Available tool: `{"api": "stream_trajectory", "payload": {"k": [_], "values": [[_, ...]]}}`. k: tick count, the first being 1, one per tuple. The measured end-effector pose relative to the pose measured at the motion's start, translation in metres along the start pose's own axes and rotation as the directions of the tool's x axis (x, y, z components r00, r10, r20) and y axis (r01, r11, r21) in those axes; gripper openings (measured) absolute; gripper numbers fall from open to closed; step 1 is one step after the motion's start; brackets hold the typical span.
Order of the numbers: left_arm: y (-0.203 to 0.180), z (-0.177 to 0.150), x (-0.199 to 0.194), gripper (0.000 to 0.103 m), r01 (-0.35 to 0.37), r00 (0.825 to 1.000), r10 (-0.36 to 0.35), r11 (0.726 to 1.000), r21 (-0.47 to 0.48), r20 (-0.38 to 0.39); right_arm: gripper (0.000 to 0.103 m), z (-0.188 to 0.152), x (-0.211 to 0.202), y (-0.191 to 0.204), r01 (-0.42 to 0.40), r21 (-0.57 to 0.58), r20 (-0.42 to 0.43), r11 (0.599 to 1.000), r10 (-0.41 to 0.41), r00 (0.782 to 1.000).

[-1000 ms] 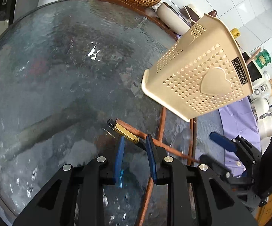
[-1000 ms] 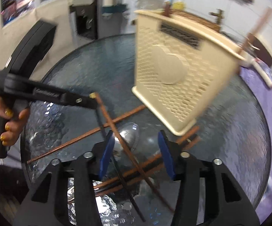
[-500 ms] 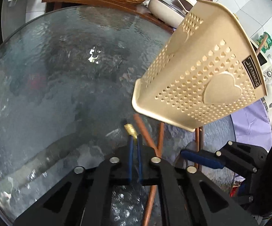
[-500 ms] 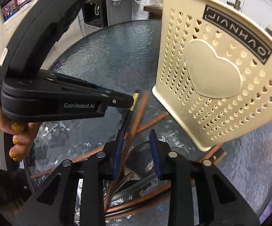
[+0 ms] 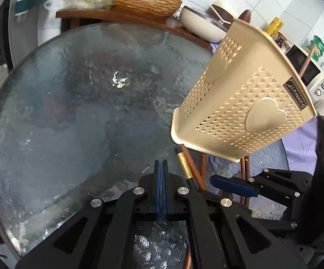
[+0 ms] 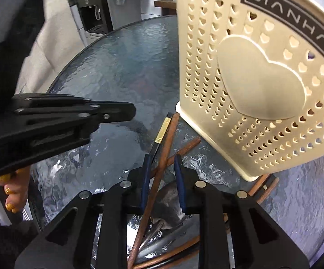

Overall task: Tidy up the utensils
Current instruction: 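Grasp the gold-tipped chopstick with the left gripper while the right gripper grasps a brown chopstick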

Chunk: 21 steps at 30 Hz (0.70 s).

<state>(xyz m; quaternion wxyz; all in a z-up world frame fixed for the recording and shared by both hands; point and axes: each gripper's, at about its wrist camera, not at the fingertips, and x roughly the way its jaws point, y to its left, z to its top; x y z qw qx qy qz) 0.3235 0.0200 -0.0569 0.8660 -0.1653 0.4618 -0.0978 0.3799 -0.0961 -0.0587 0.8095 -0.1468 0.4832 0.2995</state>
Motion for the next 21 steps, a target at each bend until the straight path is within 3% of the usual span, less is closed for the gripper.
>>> {"api": "stream_trajectory", "payload": {"k": [5, 15, 21], "values": [[0.003, 0.000, -0.009, 0.001, -0.008, 1.000, 0.008, 1.000, 0.006, 0.013, 0.021, 0.002, 0.002, -0.005, 0.009, 0.066, -0.025, 0.998, -0.007, 1.000], [0.011, -0.002, -0.022, 0.001, -0.045, 0.998, 0.045, 0.999, 0.002, 0.046, 0.020, 0.011, 0.020, 0.014, 0.106, 0.057, -0.056, 0.993, -0.103, 0.993], [0.018, -0.010, -0.023, 0.002, -0.045, 0.999, 0.045, 0.999, 0.003, 0.027, 0.012, 0.012, 0.020, 0.014, 0.090, 0.111, -0.056, 0.990, -0.084, 0.995]]}}
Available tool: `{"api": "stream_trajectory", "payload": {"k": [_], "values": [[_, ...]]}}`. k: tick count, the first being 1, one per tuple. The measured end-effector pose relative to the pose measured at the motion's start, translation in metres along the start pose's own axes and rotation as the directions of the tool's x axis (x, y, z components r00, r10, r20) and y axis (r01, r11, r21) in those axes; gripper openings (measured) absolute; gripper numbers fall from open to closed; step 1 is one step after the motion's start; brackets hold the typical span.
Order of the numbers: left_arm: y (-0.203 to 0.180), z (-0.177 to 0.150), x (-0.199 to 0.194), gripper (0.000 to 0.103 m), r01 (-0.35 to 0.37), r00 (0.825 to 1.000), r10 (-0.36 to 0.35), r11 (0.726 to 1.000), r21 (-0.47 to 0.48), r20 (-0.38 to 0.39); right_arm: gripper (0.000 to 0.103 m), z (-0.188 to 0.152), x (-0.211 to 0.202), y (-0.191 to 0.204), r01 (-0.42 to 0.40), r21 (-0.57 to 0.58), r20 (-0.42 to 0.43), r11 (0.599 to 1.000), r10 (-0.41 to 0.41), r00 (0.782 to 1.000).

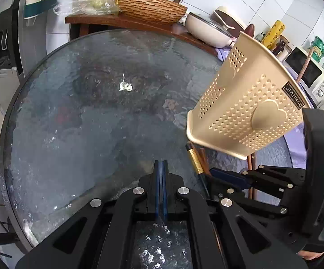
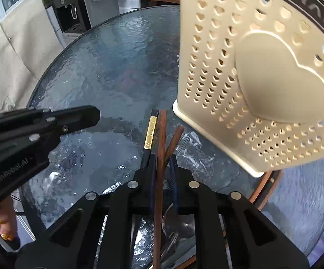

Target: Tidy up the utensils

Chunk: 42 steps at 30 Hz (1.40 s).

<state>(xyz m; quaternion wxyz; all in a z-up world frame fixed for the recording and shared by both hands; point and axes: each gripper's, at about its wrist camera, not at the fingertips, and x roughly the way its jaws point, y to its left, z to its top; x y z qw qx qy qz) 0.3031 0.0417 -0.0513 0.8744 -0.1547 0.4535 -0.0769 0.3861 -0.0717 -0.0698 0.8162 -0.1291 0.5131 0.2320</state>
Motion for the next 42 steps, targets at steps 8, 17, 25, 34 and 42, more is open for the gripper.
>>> {"api": "stream_trajectory", "payload": {"k": [8, 17, 25, 34, 42], "values": [[-0.009, -0.007, 0.007, 0.002, 0.017, 1.000, -0.016, 1.000, 0.017, -0.022, 0.008, -0.009, -0.017, -0.009, -0.048, 0.056, 0.027, 0.997, 0.046, 0.999], [-0.015, -0.008, 0.012, 0.007, 0.039, 0.999, -0.039, 0.999, 0.010, -0.038, 0.008, -0.021, -0.046, -0.023, -0.091, 0.115, 0.124, 0.989, 0.077, 0.989], [-0.035, -0.002, 0.023, 0.033, 0.058, 0.998, -0.057, 0.998, 0.021, -0.039, 0.008, -0.037, -0.068, -0.045, -0.110, 0.193, 0.191, 0.975, 0.073, 0.979], [-0.048, 0.006, 0.043, 0.032, -0.006, 0.998, 0.011, 0.998, 0.062, -0.067, 0.008, -0.058, -0.091, -0.065, -0.086, 0.227, 0.256, 0.970, 0.026, 0.966], [-0.056, 0.007, 0.052, 0.016, -0.034, 0.996, 0.043, 0.994, 0.106, -0.079, 0.008, -0.057, -0.088, -0.062, -0.090, 0.237, 0.267, 0.967, 0.024, 0.963]]}}
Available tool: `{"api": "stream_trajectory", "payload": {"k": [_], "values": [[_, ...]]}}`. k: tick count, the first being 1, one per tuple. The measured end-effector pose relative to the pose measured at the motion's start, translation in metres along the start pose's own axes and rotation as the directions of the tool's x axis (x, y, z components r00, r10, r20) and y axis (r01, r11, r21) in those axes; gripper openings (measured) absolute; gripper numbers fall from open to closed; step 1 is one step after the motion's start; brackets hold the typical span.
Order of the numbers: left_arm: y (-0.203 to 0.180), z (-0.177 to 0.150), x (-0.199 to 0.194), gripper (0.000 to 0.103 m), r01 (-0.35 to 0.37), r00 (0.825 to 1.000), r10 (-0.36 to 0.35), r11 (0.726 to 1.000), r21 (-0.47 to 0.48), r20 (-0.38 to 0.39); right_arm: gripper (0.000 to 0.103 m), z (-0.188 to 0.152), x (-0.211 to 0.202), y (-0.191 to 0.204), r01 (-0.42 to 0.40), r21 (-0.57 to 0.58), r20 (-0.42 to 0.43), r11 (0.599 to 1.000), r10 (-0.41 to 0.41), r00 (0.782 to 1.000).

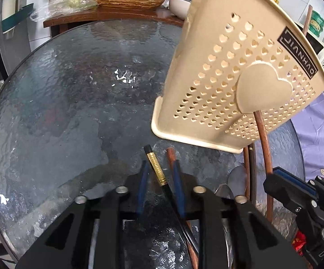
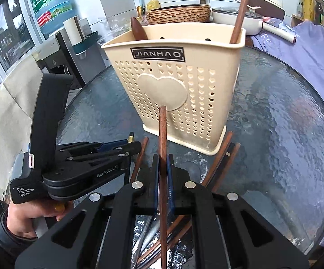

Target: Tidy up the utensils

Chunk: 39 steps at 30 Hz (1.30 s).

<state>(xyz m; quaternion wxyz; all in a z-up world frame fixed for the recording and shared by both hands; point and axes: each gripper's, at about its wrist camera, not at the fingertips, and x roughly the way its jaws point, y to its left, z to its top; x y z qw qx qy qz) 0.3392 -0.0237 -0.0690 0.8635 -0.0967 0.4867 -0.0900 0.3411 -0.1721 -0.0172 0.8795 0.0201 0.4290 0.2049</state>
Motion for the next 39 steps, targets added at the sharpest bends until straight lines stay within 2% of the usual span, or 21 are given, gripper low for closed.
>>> {"api": "stream_trajectory", "payload": {"k": [1, 9, 16, 23, 26, 32, 39], "values": [[-0.002, 0.000, 0.001, 0.013, 0.001, 1.000, -0.001, 1.000, 0.007, -0.002, 0.008, 0.000, -0.001, -0.001, 0.000, 0.003, 0.002, 1.000, 0.000, 1.000], [-0.006, -0.003, -0.006, 0.008, 0.019, 1.000, -0.019, 1.000, 0.005, 0.025, 0.008, -0.007, -0.017, -0.002, -0.024, -0.006, 0.053, 1.000, 0.024, 0.998], [-0.006, -0.006, -0.049, 0.006, 0.065, 0.990, -0.066, 0.998, 0.012, 0.125, 0.008, -0.009, -0.044, -0.013, -0.101, -0.001, 0.148, 0.995, 0.100, 0.984], [-0.018, -0.013, -0.105, 0.007, 0.091, 0.964, -0.110, 0.992, 0.091, 0.241, 0.008, -0.013, -0.082, -0.009, -0.131, -0.050, 0.245, 0.990, 0.139, 0.960], [-0.025, -0.016, -0.118, 0.007, 0.113, 0.957, -0.139, 0.987, 0.114, 0.255, 0.008, -0.014, -0.100, -0.008, -0.136, -0.064, 0.285, 0.989, 0.148, 0.947], [-0.034, -0.025, -0.141, 0.007, 0.135, 0.937, -0.178, 0.978, 0.157, 0.300, 0.008, -0.020, -0.124, -0.013, -0.144, -0.064, 0.311, 0.988, 0.156, 0.937], [-0.046, -0.032, -0.172, 0.007, 0.151, 0.901, -0.223, 0.965, 0.213, 0.372, 0.008, -0.026, -0.143, -0.016, -0.134, -0.063, 0.343, 0.989, 0.148, 0.928]]}}
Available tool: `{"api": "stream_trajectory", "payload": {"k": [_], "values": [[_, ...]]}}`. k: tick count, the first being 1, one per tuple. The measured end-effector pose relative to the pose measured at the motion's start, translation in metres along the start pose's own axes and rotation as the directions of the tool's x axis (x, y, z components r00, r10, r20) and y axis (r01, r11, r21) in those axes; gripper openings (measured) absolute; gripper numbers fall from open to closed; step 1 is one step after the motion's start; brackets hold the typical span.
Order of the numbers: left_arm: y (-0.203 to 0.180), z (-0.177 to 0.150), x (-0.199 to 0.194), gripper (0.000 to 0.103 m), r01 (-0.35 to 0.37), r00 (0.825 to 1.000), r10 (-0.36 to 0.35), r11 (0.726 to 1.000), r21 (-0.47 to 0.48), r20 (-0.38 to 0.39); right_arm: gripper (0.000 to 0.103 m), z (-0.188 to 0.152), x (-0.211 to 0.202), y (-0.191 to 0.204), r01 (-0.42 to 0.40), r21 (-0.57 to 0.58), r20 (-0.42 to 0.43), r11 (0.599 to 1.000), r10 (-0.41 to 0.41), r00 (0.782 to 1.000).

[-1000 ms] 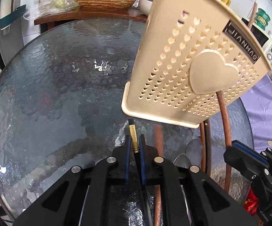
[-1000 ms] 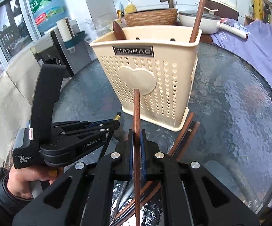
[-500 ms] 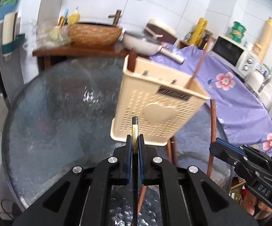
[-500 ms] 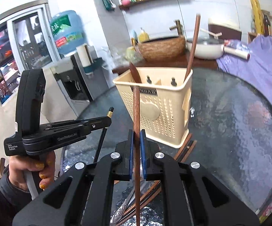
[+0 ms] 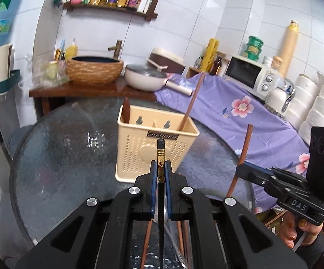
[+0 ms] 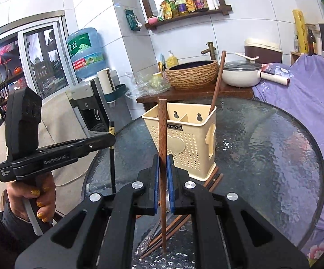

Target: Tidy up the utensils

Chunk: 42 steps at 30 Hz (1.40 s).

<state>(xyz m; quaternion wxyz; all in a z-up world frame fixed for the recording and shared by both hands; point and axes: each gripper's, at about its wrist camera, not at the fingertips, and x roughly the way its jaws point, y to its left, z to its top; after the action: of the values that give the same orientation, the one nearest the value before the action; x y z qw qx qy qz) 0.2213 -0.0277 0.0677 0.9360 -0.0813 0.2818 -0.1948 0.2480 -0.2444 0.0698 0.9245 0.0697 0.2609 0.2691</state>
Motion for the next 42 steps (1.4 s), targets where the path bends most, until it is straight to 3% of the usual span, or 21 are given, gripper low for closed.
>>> {"api": "stream_trajectory", "payload": {"k": [13, 22, 30, 34, 39, 42], "values": [[-0.013, 0.017, -0.018, 0.007, 0.015, 0.998, -0.017, 0.999, 0.037, 0.059, 0.007, 0.020, -0.008, 0.006, 0.006, -0.020, 0.017, 1.000, -0.005, 1.000], [-0.019, 0.065, -0.036, 0.007, 0.023, 0.990, -0.030, 0.999, 0.050, 0.138, 0.007, 0.072, -0.014, 0.013, -0.004, -0.039, 0.068, 0.999, 0.006, 0.998], [-0.011, 0.133, -0.047, 0.007, 0.002, 0.972, 0.001, 1.000, -0.015, 0.235, 0.007, 0.138, -0.025, 0.027, 0.041, -0.071, 0.185, 0.997, -0.028, 0.982], [-0.004, 0.164, -0.047, 0.007, -0.041, 0.952, 0.059, 0.997, -0.064, 0.301, 0.007, 0.168, -0.022, 0.032, 0.093, -0.082, 0.252, 0.992, -0.069, 0.965], [0.002, 0.178, -0.032, 0.007, -0.121, 0.920, 0.150, 0.987, -0.103, 0.361, 0.007, 0.183, 0.002, 0.026, 0.165, -0.066, 0.297, 0.984, -0.138, 0.945], [0.006, 0.173, -0.013, 0.007, -0.144, 0.919, 0.175, 0.983, -0.110, 0.353, 0.007, 0.177, 0.018, 0.018, 0.193, -0.053, 0.292, 0.980, -0.170, 0.941]]}}
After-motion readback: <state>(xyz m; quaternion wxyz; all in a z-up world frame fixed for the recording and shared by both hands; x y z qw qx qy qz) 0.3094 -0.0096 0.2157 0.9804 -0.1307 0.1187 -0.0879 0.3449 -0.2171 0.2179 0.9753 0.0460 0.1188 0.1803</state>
